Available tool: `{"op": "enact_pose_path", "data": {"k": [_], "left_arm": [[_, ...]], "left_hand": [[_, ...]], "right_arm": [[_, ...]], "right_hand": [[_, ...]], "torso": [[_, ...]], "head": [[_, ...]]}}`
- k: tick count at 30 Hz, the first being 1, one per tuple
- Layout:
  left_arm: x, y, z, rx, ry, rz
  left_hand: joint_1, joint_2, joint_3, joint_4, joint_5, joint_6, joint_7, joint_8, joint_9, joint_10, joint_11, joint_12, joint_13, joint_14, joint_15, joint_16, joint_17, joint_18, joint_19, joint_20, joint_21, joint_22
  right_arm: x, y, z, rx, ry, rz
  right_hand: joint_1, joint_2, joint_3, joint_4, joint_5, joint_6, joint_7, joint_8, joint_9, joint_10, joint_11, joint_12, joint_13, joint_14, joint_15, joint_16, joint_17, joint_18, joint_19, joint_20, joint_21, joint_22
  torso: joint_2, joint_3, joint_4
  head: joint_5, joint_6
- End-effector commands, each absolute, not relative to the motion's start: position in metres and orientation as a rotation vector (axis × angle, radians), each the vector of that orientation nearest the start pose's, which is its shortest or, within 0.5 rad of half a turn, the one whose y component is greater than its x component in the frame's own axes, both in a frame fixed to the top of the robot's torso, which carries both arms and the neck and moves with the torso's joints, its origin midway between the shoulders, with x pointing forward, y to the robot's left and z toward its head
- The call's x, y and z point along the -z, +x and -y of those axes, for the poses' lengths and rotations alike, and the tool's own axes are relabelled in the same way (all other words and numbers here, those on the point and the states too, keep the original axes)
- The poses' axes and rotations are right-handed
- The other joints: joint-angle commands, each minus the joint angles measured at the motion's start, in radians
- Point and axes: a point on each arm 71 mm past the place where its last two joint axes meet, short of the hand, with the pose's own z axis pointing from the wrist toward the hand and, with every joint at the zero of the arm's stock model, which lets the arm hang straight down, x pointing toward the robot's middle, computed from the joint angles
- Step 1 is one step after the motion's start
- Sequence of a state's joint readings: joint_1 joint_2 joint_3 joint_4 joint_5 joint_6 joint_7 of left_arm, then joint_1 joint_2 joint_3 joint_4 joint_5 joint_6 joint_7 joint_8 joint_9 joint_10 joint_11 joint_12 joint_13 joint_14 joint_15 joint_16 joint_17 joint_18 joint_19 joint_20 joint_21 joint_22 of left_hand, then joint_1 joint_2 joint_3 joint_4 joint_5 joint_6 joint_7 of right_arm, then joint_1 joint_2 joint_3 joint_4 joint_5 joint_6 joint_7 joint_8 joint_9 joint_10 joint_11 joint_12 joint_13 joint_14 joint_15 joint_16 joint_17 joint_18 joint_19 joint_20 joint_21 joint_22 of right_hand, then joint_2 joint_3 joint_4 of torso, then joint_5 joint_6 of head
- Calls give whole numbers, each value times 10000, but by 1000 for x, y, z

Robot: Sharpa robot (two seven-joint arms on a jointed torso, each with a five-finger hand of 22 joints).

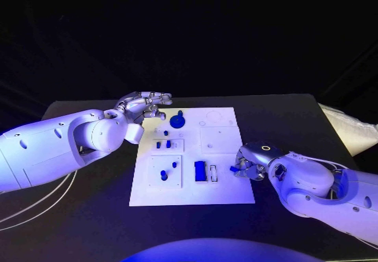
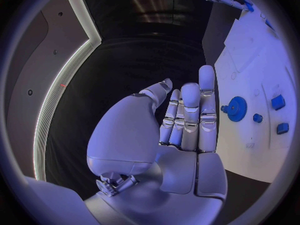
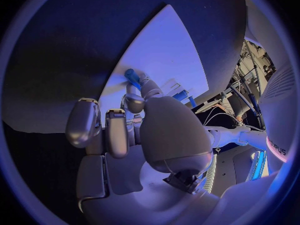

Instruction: Assemble the parts on the task board

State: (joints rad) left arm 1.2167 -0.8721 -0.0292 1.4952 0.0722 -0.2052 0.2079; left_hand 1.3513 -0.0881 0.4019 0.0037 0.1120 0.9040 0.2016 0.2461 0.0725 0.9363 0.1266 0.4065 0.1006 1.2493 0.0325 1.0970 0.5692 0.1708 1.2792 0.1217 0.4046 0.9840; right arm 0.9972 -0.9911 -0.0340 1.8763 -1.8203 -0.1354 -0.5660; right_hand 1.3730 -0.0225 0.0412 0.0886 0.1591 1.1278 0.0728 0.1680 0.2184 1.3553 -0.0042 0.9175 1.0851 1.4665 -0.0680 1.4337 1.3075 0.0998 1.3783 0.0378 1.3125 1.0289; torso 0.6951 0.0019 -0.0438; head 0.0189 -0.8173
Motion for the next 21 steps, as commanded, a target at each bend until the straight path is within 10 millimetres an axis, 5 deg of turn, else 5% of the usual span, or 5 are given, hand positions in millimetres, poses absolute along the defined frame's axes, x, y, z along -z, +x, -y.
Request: {"op": "enact_pose_path", "data": {"k": [1, 7, 21], "left_arm": [[180, 495, -225, 15457, -12613, -15740], [180, 495, -225, 15453, -12616, -15742], [180, 495, -224, 15487, -12604, -15774]], "left_hand": [[37, 25, -24, -53, 11, -58, 18, 35, 0, -69, 12, 41, -13, -69, 18, 48, -9, 92, -19, 60, -40, -11], [37, 25, -24, -53, 11, -58, 18, 35, 0, -69, 12, 41, -13, -69, 18, 48, -9, 92, -19, 60, -40, -11], [48, 31, -19, -62, 18, -81, 17, 61, -1, -92, 12, 66, -21, -73, 20, 56, -19, 93, -21, 62, -41, -15]], "right_arm": [[258, 376, 196, -2145, -3389, -19759], [256, 374, 194, -3109, -1817, -19994], [243, 368, 182, -5669, 2046, -19371]], "right_hand": [[275, 212, 248, -35, 91, 110, -32, -68, 32, -21, -72, 1, 27, 654, -98, -7, 522, -22, 7, -45, -7, 50], [250, 373, 837, -10, 880, 190, -82, -56, 79, 49, -127, 61, 80, 679, -139, 53, 615, -35, 67, -102, 39, 130], [-574, -72, 1957, 337, 1714, 204, -124, -21, 342, 166, -150, 77, 125, 695, -180, 99, 692, -47, 119, -159, 75, 198]], "torso": [[-1, 2, 2], [0, 4, 3], [3, -2, 23]], "head": [[-15, 13], [-10, 11], [50, 5]]}}
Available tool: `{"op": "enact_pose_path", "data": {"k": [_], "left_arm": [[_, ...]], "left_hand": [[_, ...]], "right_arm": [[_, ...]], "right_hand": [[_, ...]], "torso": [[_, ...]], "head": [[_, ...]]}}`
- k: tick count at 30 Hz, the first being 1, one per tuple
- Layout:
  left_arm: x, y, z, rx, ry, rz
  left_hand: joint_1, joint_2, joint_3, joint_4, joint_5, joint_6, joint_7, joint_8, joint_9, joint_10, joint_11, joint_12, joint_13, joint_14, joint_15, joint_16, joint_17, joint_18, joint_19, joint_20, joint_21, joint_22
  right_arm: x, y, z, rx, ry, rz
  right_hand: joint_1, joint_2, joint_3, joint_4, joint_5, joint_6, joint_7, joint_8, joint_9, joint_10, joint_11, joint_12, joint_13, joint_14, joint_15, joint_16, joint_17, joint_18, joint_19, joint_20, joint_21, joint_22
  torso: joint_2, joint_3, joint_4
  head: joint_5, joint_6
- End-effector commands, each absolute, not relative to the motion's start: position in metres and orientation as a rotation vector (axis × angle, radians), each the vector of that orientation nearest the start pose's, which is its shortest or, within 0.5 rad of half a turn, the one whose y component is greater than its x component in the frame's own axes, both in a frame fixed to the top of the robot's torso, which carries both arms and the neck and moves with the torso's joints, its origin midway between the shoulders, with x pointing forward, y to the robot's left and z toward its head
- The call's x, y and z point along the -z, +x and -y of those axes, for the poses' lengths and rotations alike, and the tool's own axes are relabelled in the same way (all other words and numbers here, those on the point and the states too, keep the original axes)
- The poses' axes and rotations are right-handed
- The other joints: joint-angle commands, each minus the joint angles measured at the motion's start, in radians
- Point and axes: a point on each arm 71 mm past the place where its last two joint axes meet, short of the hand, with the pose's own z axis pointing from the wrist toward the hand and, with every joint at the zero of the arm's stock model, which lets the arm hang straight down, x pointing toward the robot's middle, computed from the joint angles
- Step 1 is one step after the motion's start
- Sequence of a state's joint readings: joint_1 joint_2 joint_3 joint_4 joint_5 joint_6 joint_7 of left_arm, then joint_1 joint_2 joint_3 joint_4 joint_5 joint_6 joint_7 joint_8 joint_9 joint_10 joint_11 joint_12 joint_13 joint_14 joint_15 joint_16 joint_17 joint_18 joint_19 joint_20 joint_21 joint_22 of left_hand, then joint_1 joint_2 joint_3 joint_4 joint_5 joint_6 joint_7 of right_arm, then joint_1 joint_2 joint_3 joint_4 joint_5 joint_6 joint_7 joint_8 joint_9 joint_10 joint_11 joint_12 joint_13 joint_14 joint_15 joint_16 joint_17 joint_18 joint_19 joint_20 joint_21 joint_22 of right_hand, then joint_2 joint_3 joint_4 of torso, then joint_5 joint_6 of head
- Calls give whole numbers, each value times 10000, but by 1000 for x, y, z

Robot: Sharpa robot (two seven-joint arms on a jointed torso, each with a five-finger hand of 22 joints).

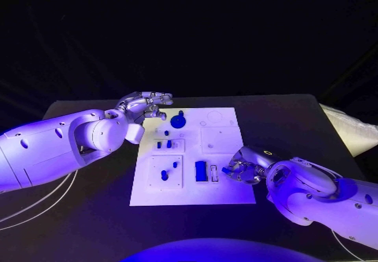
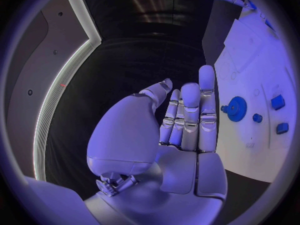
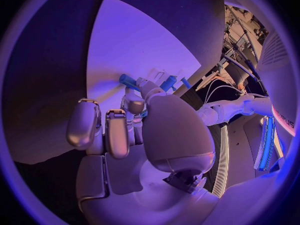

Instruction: Assemble the parts on the task board

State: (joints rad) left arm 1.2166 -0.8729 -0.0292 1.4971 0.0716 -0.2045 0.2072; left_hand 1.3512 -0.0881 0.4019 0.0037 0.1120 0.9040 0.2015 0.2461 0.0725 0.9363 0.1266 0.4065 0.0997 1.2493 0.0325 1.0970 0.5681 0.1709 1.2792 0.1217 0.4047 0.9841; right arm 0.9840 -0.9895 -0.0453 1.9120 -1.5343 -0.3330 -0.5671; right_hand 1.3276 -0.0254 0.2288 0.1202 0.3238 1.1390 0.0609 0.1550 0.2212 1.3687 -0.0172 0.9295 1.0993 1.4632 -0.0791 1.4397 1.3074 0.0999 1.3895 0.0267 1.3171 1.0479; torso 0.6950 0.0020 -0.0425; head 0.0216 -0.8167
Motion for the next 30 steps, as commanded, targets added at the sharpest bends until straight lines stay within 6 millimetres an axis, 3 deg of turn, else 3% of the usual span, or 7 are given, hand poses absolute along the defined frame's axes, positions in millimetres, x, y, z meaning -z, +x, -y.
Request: {"op": "enact_pose_path", "data": {"k": [1, 7, 13, 18, 30], "left_arm": [[180, 495, -224, 15492, -12602, -15777], [180, 495, -224, 15505, -12596, -15781], [180, 495, -224, 15516, -12591, -15786], [180, 495, -223, 15536, -12580, -15806], [180, 495, -222, 15569, -12498, -15874]], "left_hand": [[45, 29, -21, -61, 17, -84, 19, 64, -2, -94, 12, 68, -12, -73, 20, 58, -6, 93, -21, 63, -41, -17], [45, 29, -21, -61, 17, -84, 19, 64, -2, -94, 12, 68, -12, -73, 20, 58, -6, 93, -21, 63, -41, -17], [45, 29, -21, -61, 17, -84, 19, 64, -2, -94, 12, 68, -12, -73, 20, 58, -6, 93, -21, 63, -41, -17], [45, 29, -21, -61, 17, -84, 19, 64, -2, -94, 12, 68, -12, -73, 20, 58, -6, 93, -21, 63, -41, -17], [45, 29, -21, -61, 17, -84, 19, 64, -2, -94, 12, 68, -12, -73, 20, 58, -6, 93, -21, 63, -41, -17]], "right_arm": [[243, 368, 181, -5768, 2151, -19399], [244, 367, 174, -6153, 2404, -19590], [248, 368, 170, -6187, 2399, -20044], [254, 370, 168, -5827, 2125, -20624], [257, 373, 163, -5550, 2015, -20677]], "right_hand": [[-170, -76, 122, 43, 72, 93, -3, 111, 328, 36, -17, -41, -14, 727, -66, 39, 693, -48, 7, -47, 29, 8], [-369, -226, 221, 121, 83, 106, -4, 127, 381, 71, -15, 6, 27, 733, -64, 56, 720, -49, 11, -46, 32, 16], [-668, -391, 256, 238, 418, 171, -24, 181, 473, 142, -29, 131, 129, 743, -73, 88, 768, -57, 36, -49, 57, 69], [-1172, -369, 138, 577, 564, 234, -37, 228, 554, 239, -32, 308, 267, 756, -72, 128, 827, -71, 68, -40, 94, 141], [-1667, -327, -44, 924, 600, 369, -96, 320, 675, 416, -77, 685, 567, 783, -107, 228, 972, -91, 132, -61, 166, 273]], "torso": [[3, -3, 0], [-5, 0, -10], [1, 4, -3], [2, -4, -9], [2, 1, -4]], "head": [[29, -10], [33, -14], [36, -29], [34, -32], [55, -41]]}}
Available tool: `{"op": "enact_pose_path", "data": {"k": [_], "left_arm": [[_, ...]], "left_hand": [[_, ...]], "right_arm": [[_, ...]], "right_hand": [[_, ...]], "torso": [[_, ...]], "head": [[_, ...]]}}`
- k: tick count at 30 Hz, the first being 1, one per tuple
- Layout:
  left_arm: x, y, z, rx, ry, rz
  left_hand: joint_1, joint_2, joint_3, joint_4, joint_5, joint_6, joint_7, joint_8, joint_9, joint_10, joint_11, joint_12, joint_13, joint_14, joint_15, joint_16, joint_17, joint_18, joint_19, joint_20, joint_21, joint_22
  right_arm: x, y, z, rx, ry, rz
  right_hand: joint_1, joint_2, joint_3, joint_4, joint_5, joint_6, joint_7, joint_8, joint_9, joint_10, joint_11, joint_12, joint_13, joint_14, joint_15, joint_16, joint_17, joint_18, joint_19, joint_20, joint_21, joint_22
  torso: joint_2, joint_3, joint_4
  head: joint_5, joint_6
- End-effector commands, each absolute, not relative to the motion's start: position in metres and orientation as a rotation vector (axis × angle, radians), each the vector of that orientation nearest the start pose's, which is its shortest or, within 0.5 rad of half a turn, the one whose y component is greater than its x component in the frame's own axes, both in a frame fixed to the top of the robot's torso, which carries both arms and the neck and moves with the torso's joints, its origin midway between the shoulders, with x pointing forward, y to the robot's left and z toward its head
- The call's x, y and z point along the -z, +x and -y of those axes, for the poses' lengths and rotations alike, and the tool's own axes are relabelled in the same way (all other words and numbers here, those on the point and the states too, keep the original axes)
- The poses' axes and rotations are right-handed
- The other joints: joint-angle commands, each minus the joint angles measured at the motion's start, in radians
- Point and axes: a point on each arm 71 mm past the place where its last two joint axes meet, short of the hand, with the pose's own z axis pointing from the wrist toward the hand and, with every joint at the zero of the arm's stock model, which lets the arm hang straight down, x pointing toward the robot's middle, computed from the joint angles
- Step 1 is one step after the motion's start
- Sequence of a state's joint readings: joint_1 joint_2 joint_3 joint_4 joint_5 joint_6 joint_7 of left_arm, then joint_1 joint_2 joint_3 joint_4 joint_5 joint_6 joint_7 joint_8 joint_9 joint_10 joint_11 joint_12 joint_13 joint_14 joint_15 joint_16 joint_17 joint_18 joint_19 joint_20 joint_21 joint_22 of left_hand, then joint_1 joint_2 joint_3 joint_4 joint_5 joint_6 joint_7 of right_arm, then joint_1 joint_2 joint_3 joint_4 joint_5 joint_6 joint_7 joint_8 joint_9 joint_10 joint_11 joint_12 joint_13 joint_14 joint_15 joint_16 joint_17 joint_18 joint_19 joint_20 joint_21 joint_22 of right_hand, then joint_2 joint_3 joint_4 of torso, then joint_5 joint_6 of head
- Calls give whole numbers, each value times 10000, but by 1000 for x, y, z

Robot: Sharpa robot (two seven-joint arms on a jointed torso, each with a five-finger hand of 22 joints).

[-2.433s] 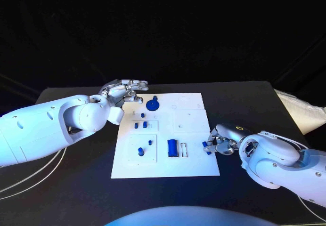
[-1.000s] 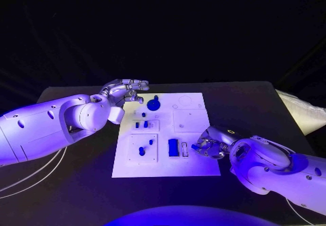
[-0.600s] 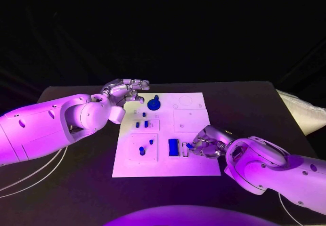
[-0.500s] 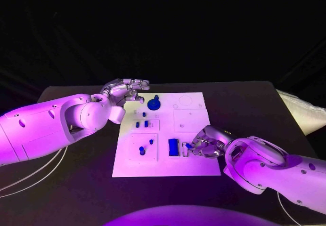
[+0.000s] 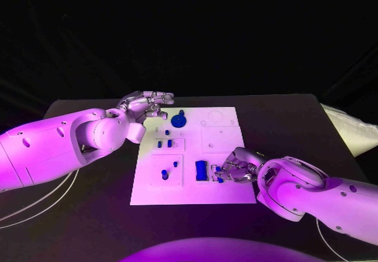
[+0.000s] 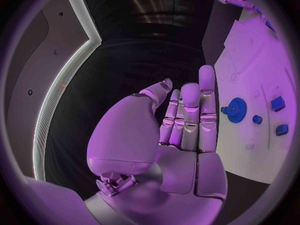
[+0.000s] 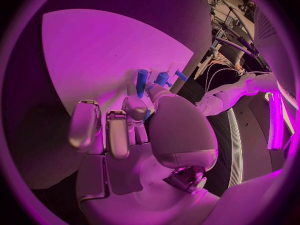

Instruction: Assemble the parts on the task board

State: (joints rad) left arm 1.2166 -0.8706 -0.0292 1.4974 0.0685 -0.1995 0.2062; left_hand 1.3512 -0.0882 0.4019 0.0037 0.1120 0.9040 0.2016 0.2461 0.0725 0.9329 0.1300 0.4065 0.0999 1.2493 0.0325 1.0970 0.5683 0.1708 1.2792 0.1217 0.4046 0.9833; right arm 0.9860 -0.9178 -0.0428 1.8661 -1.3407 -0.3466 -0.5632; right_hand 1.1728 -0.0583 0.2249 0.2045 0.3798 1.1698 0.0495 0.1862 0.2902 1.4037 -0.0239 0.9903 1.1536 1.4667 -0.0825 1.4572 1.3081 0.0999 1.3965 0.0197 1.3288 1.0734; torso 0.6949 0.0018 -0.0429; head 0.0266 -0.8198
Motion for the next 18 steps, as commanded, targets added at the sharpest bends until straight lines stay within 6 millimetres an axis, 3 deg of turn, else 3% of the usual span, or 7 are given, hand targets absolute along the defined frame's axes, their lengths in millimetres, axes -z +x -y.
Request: {"op": "enact_pose_path", "data": {"k": [1, 18], "left_arm": [[180, 495, -221, 15573, -12496, -15877], [180, 495, -221, 15580, -12495, -15909]], "left_hand": [[45, 29, -21, -61, 18, -84, 18, 64, -1, -61, -22, 68, -14, -72, 20, 58, -7, 93, -21, 63, -41, -9], [45, 29, -21, -61, 18, -84, 18, 64, -1, -61, -22, 68, -14, -72, 20, 58, -7, 93, -21, 63, -41, -9]], "right_arm": [[257, 373, 163, -5564, 2007, -20655], [253, 373, 157, -5839, 2043, -20251]], "right_hand": [[-154, 4, -30, 106, 76, 67, 14, 14, -5, 74, -13, 93, 40, 749, -75, 56, 969, -92, 65, 6, 52, 24], [-159, 29, -66, 115, 216, 91, -13, 35, 31, 115, -34, 199, 130, 761, -89, 102, 1039, -104, 95, -6, 90, 100]], "torso": [[0, 5, -4], [2, 7, 3]], "head": [[13, -12], [51, -40]]}}
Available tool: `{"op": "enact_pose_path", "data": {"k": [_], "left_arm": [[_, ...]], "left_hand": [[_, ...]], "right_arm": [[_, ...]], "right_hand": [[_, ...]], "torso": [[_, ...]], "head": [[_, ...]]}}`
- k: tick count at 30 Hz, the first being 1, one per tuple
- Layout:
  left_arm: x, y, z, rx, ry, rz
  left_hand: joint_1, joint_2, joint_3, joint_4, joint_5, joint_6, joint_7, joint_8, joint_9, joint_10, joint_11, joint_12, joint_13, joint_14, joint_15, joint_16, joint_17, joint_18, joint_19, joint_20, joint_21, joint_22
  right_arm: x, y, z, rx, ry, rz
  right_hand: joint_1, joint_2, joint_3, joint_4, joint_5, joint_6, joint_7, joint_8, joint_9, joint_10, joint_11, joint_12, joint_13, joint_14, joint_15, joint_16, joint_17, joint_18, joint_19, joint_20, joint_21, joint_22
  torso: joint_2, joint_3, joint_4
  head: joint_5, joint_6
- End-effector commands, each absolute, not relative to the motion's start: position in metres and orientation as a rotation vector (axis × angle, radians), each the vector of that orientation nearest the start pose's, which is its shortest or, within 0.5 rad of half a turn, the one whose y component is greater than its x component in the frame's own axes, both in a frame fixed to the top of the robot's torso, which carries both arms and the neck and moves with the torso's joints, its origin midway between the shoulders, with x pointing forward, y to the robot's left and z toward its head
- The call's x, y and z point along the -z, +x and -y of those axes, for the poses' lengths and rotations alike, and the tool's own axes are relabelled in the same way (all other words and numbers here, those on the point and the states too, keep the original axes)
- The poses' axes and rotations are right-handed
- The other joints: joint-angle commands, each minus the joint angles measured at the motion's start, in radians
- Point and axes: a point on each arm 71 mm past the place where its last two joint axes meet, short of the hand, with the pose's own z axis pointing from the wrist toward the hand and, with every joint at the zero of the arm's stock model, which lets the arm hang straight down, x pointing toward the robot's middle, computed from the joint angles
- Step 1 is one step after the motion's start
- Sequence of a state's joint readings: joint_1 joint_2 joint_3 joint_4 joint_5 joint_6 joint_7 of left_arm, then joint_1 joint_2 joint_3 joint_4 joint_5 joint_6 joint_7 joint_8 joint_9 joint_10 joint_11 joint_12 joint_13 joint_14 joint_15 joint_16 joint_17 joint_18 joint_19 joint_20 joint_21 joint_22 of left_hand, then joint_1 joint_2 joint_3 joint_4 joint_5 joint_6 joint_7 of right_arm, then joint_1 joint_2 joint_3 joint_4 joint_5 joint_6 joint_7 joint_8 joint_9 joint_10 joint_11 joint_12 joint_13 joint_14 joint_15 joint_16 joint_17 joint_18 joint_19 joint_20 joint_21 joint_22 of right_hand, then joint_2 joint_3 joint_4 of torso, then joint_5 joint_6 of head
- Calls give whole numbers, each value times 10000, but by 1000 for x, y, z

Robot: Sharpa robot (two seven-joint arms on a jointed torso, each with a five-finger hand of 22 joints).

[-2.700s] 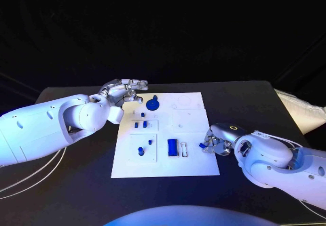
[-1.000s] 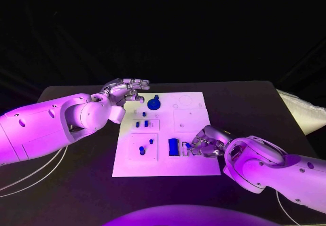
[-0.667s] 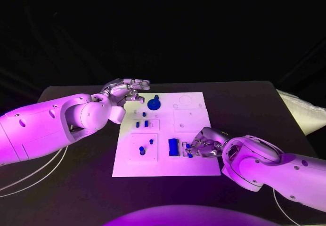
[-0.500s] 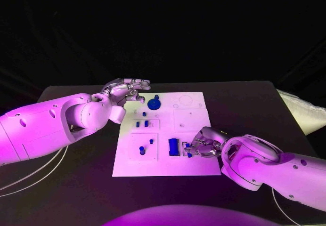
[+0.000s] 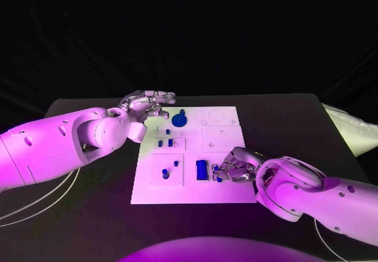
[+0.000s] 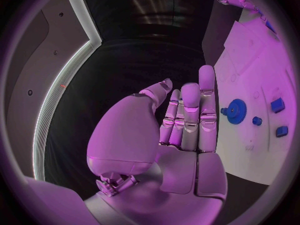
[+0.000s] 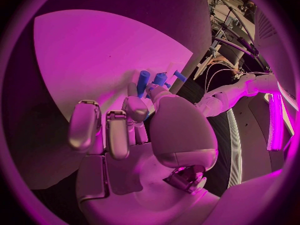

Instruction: Assemble the parts on the task board

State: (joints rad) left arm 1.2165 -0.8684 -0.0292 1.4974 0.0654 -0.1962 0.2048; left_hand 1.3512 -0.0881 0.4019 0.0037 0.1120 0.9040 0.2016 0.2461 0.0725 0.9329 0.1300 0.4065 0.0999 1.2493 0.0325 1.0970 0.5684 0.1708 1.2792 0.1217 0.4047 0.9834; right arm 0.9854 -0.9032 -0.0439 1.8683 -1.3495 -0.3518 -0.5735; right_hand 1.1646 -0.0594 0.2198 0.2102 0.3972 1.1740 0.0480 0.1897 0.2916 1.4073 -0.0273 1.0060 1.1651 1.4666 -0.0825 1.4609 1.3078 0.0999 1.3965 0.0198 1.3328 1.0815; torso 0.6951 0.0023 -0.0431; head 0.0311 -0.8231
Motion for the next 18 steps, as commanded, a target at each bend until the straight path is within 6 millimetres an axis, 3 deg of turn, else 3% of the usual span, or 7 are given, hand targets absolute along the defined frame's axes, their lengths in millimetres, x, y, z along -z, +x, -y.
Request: {"op": "enact_pose_path", "data": {"k": [1, 7, 12, 15, 18], "left_arm": [[180, 495, -221, 15581, -12495, -15910], [180, 495, -220, 15591, -12491, -15920], [180, 495, -220, 15574, -12501, -15923], [180, 495, -220, 15576, -12502, -15932], [180, 495, -220, 15579, -12504, -15948]], "left_hand": [[45, 29, -21, -61, 18, -84, 18, 64, -1, -61, -22, 68, -15, -73, 20, 58, -8, 93, -21, 63, -41, -10], [45, 29, -21, -61, 18, -84, 18, 64, -1, -61, -22, 68, -15, -73, 20, 58, -8, 93, -21, 63, -41, -10], [45, 29, -21, -61, 18, -84, 18, 64, -1, -61, -22, 68, -15, -73, 20, 58, -8, 93, -21, 63, -41, -10], [45, 29, -21, -61, 18, -84, 18, 64, -1, -61, -22, 68, -15, -73, 20, 58, -8, 93, -21, 63, -41, -10], [45, 29, -21, -61, 18, -84, 18, 64, -1, -61, -22, 68, -15, -73, 20, 58, -8, 93, -21, 63, -41, -10]], "right_arm": [[253, 373, 157, -5827, 2041, -20249], [254, 375, 158, -5639, 1906, -20314], [254, 374, 157, -5617, 1820, -20311], [253, 374, 156, -5642, 1798, -20261], [253, 374, 157, -5665, 1776, -20169]], "right_hand": [[-90, 44, -24, 68, 44, 53, 4, 2, 21, 83, 0, 50, 23, 763, -91, 70, 1048, -105, 97, -8, 52, 22], [-647, -36, -513, 477, -203, 70, 28, 17, 79, 97, 25, 45, 53, 758, -75, 65, 1039, -111, 107, -5, 63, 41], [-990, -162, -1259, 761, -1621, 48, 10, 17, 146, 68, 17, -11, 64, 751, -79, 54, 1026, -105, 92, -5, 50, 30], [-1139, -113, -1642, 786, -2107, 36, 12, 17, 187, 61, 17, -28, 81, 747, -80, 44, 1015, -104, 86, -4, 45, 30], [-1232, -58, -1862, 796, -2301, 29, 12, 18, 212, 56, 19, -42, 88, 747, -79, 43, 1015, -104, 84, -3, 43, 32]], "torso": [[0, 2, 6], [-3, -2, -1], [-1, 3, -9], [-7, -1, -8], [-4, 0, 0]], "head": [[6, -7], [5, -2], [16, -8], [12, -5], [9, -15]]}}
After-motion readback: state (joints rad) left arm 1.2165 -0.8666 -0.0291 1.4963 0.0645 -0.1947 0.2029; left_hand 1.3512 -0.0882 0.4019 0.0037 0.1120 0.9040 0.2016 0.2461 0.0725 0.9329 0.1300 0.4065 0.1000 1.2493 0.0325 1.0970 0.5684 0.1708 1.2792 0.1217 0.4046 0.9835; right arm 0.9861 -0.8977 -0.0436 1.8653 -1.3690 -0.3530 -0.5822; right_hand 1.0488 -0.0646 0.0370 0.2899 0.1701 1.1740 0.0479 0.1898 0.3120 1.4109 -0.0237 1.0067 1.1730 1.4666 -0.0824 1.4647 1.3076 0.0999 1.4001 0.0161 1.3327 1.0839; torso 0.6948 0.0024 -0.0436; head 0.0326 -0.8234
